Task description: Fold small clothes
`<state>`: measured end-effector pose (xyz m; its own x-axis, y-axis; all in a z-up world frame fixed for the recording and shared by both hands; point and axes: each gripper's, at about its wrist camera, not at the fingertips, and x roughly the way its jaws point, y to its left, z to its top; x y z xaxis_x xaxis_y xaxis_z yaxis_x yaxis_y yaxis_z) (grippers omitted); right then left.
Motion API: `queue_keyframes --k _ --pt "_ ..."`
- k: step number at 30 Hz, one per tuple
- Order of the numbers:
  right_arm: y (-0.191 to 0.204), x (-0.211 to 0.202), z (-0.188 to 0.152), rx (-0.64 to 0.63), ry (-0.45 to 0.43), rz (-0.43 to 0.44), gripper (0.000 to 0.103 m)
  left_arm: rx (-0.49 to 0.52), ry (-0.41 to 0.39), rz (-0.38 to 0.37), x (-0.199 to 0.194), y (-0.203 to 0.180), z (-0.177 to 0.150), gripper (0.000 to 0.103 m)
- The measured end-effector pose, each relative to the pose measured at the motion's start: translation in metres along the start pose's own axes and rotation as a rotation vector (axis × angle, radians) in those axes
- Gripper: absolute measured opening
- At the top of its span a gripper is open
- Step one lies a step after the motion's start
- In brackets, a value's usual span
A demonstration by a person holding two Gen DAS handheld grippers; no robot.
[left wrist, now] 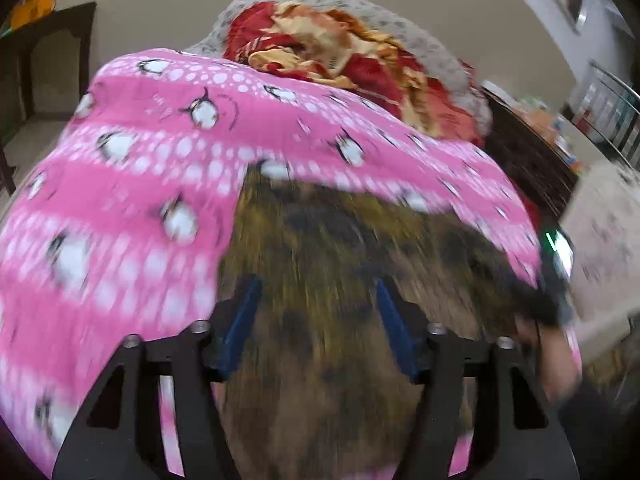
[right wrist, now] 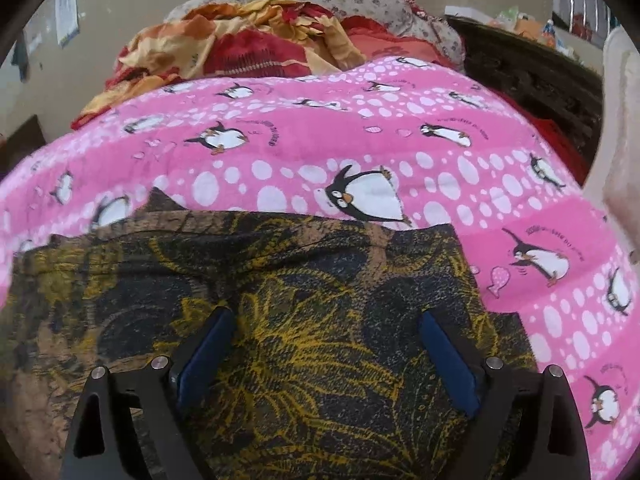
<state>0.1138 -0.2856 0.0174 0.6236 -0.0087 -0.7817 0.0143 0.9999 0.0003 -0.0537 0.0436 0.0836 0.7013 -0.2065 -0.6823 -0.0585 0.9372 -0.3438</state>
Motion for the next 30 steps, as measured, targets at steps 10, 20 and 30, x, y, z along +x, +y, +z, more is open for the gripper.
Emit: queue_keyframes --k 10,20,30 --pt "0.086 -0.103 -0.036 -0.384 -0.221 0.278 0.086 -0.214 0.121 -0.073 -0.031 0.029 -0.123 0.069" --pt "0.074 -0.033 -0.054 -0.274 0.003 0.287 0.098 -0.408 0.099 -0.254 0.001 0.040 -0.089 0.081" --pt "0.072 -0.032 -0.053 -0.265 0.007 0.296 0.099 -0.531 0.082 -0.172 0.010 0.061 -0.085 0.020"
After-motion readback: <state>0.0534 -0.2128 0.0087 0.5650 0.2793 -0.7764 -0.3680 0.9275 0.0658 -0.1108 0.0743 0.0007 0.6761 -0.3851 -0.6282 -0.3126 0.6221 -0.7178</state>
